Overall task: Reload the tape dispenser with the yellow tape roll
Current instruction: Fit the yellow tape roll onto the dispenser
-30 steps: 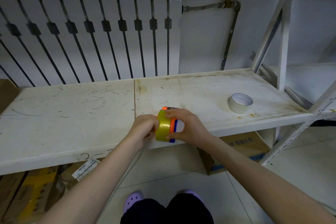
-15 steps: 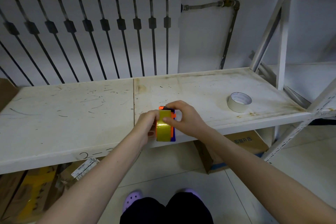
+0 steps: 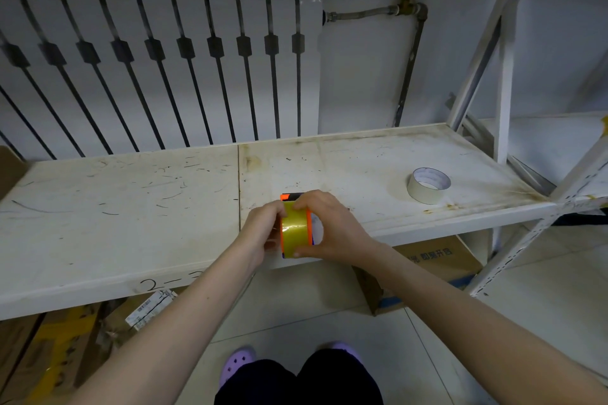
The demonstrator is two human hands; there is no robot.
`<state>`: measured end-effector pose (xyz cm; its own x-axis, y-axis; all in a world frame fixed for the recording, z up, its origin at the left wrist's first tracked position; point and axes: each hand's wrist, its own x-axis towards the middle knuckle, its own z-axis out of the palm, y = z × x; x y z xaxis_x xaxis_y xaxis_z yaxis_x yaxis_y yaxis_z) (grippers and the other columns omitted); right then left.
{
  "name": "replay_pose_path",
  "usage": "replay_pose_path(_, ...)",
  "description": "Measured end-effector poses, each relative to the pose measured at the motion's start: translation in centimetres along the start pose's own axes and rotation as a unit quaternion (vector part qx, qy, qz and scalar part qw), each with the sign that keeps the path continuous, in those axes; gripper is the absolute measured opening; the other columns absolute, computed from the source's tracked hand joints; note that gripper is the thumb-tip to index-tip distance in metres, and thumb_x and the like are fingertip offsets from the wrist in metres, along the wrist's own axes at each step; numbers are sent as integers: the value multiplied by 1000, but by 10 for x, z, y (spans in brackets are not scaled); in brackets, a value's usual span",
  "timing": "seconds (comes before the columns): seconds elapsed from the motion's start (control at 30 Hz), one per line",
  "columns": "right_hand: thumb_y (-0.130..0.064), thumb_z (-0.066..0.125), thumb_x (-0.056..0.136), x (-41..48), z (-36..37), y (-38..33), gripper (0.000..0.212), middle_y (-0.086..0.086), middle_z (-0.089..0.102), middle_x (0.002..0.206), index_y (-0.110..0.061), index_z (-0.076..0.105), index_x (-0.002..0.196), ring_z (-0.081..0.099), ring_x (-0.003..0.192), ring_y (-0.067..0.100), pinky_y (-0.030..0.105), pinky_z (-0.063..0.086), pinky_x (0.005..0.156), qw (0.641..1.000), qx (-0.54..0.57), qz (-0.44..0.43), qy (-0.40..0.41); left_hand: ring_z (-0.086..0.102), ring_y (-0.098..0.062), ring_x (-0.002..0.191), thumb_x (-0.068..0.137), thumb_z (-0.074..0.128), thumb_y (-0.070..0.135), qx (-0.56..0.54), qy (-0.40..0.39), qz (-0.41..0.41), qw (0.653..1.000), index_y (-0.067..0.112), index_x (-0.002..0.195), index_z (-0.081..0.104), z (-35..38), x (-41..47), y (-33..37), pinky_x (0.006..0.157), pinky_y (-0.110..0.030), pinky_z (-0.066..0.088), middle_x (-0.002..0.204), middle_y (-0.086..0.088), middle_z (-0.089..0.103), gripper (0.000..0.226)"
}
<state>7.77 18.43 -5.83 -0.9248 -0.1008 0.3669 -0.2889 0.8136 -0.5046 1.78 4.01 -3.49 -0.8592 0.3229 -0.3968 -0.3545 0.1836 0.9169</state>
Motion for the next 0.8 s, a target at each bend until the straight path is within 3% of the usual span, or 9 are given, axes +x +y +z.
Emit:
replay_pose_path(0.1,-38,78,73,2,-4,3,60,0,50,121,-19,48,121,48,110,13,24,46,87,991,104,76,16,51,-25,65,67,49,13,0,0,4,1000,12,71,52,0,0,1,66,-33,42,68,-8,52,5)
replay_pose_path(0.2,-34,77,76,2,0,9,72,2,44,133,-18,38,134,47,121,17,30,47,94,973,165,151,-49,48,-26,63,49,48,13,6,-3,-6,1000,11,64,49,-1,-2,3,63,-32,40,65,-8,50,16)
replay_pose_path(0.27,-35,77,75,2,5,12,77,2,44,137,-19,35,137,46,125,19,35,48,97,969,170,163,-72,47,-26,63,47,47,12,16,-2,-9,1000,10,63,46,-3,-1,2,63,-32,40,64,-8,48,16)
replay_pose_path(0.43,-34,80,72,1,7,10,79,0,42,138,-21,35,135,45,122,15,30,48,92,975,152,152,-55,49,-27,67,69,50,11,12,5,6,1000,12,70,51,-7,3,-5,66,-34,40,69,-8,51,1)
replay_pose_path(0.57,-32,81,70,-3,6,10,80,-1,42,135,-22,35,134,46,119,15,34,51,94,976,159,145,-42,52,-26,72,65,53,23,11,4,10,1000,13,76,54,-7,4,-5,71,-36,43,74,-8,54,16)
replay_pose_path(0.7,-26,85,65,-2,4,8,84,-2,40,134,-21,35,133,43,114,8,16,47,83,984,134,118,-28,50,-21,64,74,51,28,-2,-1,19,1000,14,72,52,-8,4,-5,65,-32,40,69,-5,54,14)
replay_pose_path(0.8,-27,88,60,-1,6,8,87,-2,44,131,-20,38,130,42,109,4,7,40,78,994,79,73,-10,52,-20,66,81,54,27,2,-2,27,1000,13,82,58,-6,4,-2,64,-30,41,72,-5,57,15)
